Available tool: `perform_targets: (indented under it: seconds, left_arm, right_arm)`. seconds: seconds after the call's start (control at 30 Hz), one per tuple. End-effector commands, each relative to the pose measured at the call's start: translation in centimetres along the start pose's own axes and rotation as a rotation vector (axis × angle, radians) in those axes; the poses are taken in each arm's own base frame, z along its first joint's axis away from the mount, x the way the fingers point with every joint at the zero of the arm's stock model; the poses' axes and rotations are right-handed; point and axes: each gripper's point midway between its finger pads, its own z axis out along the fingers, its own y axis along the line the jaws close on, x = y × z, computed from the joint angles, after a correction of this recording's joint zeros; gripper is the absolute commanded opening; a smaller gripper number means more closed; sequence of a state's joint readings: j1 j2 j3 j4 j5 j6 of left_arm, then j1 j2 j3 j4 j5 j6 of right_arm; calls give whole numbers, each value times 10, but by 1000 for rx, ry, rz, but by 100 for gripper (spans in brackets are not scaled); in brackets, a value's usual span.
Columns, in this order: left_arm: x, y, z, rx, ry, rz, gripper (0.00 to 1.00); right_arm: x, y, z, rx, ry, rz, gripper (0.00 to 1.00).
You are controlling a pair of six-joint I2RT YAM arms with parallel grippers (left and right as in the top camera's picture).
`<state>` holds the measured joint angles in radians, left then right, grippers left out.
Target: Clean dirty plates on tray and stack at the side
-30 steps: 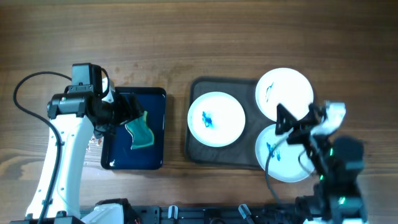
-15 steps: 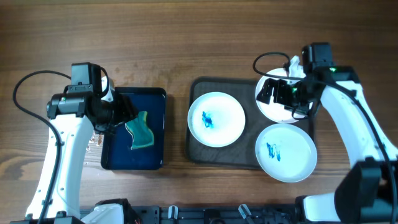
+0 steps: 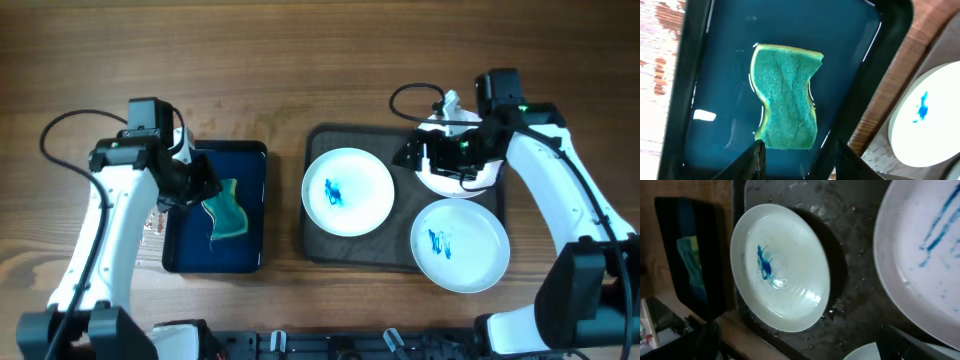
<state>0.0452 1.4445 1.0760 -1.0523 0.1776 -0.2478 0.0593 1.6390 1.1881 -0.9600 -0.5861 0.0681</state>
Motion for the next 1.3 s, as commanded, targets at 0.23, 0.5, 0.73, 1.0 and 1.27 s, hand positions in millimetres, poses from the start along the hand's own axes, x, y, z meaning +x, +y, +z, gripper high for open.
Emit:
perform_targets:
  seconds: [0.23, 0.5, 0.73, 1.0, 1.27]
  left_arm:
    - [-17, 16, 45, -156, 21, 25, 52]
    - [-13, 24, 57, -193, 64, 41, 56]
    - [0, 23, 89, -170, 185, 25, 57]
    - [16, -19, 97, -140, 196, 158, 59]
    - [19, -15, 83, -194, 171, 166, 55]
  right_arm:
    - [10, 34, 27, 70, 51, -190, 100]
    - [10, 35, 28, 69, 49, -194, 100]
    - [9, 35, 28, 69, 46, -196, 100]
    - [6, 36, 28, 66, 34, -203, 99]
    - [9, 35, 28, 69, 47, -196, 100]
